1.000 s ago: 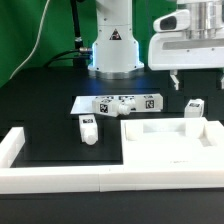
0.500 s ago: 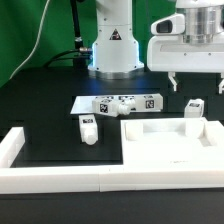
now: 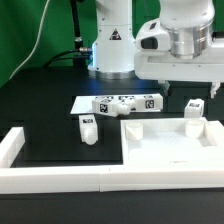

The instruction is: Assemble one leg

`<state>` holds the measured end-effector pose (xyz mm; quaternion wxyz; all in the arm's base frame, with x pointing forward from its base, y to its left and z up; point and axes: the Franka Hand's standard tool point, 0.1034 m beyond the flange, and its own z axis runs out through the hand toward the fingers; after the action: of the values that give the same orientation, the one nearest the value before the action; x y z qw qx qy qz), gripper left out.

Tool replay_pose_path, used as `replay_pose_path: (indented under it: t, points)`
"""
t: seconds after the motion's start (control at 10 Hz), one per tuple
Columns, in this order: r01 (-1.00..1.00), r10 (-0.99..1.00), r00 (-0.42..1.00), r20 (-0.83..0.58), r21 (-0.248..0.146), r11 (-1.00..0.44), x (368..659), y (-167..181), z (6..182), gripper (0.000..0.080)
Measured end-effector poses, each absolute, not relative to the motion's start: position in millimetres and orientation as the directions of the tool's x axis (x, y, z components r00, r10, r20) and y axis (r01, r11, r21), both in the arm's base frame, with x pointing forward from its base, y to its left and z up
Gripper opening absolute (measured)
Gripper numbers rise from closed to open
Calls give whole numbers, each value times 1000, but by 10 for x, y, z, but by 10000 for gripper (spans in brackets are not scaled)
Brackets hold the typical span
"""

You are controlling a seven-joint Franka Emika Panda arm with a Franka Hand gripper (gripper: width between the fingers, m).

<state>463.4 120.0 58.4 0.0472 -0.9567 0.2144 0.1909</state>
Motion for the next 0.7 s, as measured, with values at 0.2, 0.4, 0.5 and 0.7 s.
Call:
replay_pose_path:
  t: [0.2,0.4,0.5,0.7]
  points:
    - [-398,-365,820,-441,19,-917,4539,1289,609,649]
    - [-414,-373,757,-537,49,-909,4531,1202,578,649]
    - [-442,-377,713,-591,38,-896,4502,1240,536,649]
    - [-477,-354,662,-660,-8,-879,4570,1155,514,649]
